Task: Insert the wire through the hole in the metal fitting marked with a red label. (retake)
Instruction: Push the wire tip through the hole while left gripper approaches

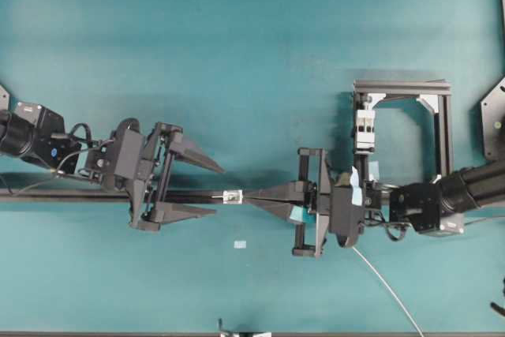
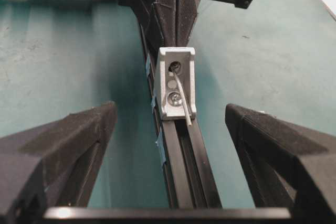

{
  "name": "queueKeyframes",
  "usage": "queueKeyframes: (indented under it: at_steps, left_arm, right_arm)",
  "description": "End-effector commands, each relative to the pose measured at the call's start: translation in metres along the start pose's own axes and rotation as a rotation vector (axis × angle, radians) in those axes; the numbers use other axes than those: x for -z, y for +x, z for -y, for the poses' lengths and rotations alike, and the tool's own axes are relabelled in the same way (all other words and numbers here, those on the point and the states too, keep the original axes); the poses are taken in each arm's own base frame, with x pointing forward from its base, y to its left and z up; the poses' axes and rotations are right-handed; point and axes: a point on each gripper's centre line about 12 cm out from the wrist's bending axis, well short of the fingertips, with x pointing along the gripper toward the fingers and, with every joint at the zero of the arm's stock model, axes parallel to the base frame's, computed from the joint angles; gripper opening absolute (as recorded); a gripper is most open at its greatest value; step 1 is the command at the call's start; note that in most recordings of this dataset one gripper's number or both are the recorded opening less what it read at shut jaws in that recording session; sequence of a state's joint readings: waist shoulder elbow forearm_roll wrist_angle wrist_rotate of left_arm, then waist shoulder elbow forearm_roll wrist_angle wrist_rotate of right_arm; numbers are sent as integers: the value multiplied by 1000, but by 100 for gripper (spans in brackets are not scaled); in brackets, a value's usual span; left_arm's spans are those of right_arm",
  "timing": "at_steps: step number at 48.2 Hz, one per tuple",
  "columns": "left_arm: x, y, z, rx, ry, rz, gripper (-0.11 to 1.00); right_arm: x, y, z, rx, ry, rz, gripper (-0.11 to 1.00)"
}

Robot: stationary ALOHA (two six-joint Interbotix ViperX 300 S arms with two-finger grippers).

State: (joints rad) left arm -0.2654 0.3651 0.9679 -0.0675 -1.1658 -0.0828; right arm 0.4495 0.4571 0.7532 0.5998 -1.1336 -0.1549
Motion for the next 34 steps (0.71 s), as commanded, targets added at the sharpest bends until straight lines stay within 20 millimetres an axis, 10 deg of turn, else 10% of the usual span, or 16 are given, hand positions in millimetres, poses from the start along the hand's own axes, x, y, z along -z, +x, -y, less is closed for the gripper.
queueKeyframes:
  at_steps: [1,11,25,34]
  left_arm:
    - [-8,2,1,3,-3,29,57]
    - [-9,3,1,3,-3,32,51]
    - [-10,3,1,6,-3,33,-4]
    - [-11,3,1,6,-7,33,-10]
  right_arm:
    - [-9,4,0,1,11,25,1]
    - [-9,4,-1,1,12,25,1]
    - [-9,4,-1,1,12,25,1]
    - [-9,4,-1,1,12,25,1]
